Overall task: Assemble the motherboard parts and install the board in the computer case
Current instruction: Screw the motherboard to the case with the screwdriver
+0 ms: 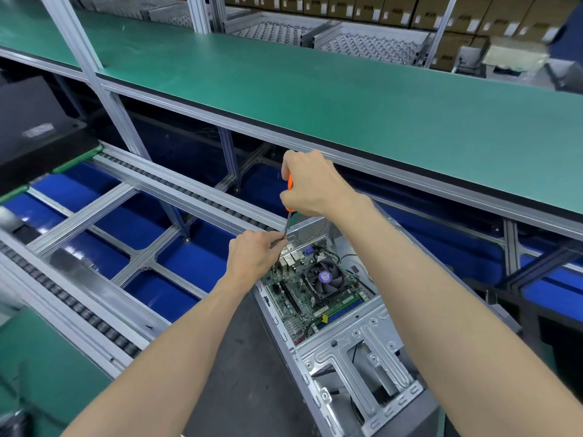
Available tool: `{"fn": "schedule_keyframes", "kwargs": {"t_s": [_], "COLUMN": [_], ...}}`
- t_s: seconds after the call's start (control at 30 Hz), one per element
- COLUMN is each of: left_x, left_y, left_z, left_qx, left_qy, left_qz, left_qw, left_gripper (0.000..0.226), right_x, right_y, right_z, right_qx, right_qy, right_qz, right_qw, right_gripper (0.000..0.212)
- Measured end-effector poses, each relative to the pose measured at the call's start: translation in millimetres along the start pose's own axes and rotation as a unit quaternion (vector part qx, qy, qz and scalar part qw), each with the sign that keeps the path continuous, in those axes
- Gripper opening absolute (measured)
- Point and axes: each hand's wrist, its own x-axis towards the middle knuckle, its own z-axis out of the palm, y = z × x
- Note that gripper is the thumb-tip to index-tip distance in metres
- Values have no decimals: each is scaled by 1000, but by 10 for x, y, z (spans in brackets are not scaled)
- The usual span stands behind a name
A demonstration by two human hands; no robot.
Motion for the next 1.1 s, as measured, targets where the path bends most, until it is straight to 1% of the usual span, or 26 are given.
{"fn": "schedule_keyframes", "kwargs": {"t_s": [0.07, 0.13, 0.23, 0.3, 0.4, 0.47, 0.5, 0.53, 0.57, 0.63, 0.7, 0.8, 0.83, 0.87, 0.93, 1.0, 1.1], "left_x": [3, 0, 4, -3, -24, -18, -13, -9, -9, -17, -28, -52, -68, -85, -106, -101, -85], "left_y": [-3, -5, 7, -5, -31, -36, -26, -13, -1, 16, 35, 78, 84, 86, 82, 99, 165], "left_z": [-3, -1, -16, -29, -92, -154, -188, -220, -247, -277, -305, -379, -396, -407, -414, -424, -429], "left_qx": [-5, -24, -66, -119, -236, -329, -368, -408, -458, -566, -643, -736, -757, -769, -783, -793, -793], "left_qy": [-2, 5, -5, -13, 28, 57, 67, 74, 80, 84, 77, 74, 69, 60, 38, 18, 4], "left_qz": [0, -3, -33, -67, -98, -149, -193, -245, -296, -362, -390, -404, -401, -393, -370, -341, -317], "left_qw": [1000, 1000, 997, 991, 966, 931, 907, 876, 835, 735, 654, 537, 512, 500, 498, 505, 520], "left_gripper": [15, 16, 19, 19, 19, 26, 29, 31, 33, 36, 37, 33, 34, 38, 48, 54, 52], "right_x": [-35, -76, -110, -118, -130, -139, -144, -145, -143, -143, -153, -184, -199, -215, -250, -281, -318], "right_y": [20, 17, 1, -2, 13, 26, 27, 23, 17, -13, -56, -119, -133, -141, -144, -125, -75], "right_z": [-17, -30, -92, -165, -252, -288, -303, -321, -340, -394, -459, -566, -604, -646, -732, -828, -956], "right_qx": [20, 26, 31, 28, 26, 34, 41, 48, 56, 74, 86, 102, 106, 108, 112, 108, 100], "right_qy": [-5, 8, 26, 33, 49, 61, 69, 80, 94, 121, 151, 193, 201, 211, 237, 267, 306], "right_qz": [-4, -4, -8, -9, -3, 4, 9, 12, 12, 11, 7, -5, -8, -11, -13, -10, -3], "right_qw": [1000, 1000, 999, 999, 998, 998, 997, 996, 994, 990, 985, 976, 974, 971, 965, 958, 947], "right_gripper": [27, 27, 29, 31, 31, 29, 27, 26, 26, 25, 26, 26, 27, 27, 26, 25, 25]}}
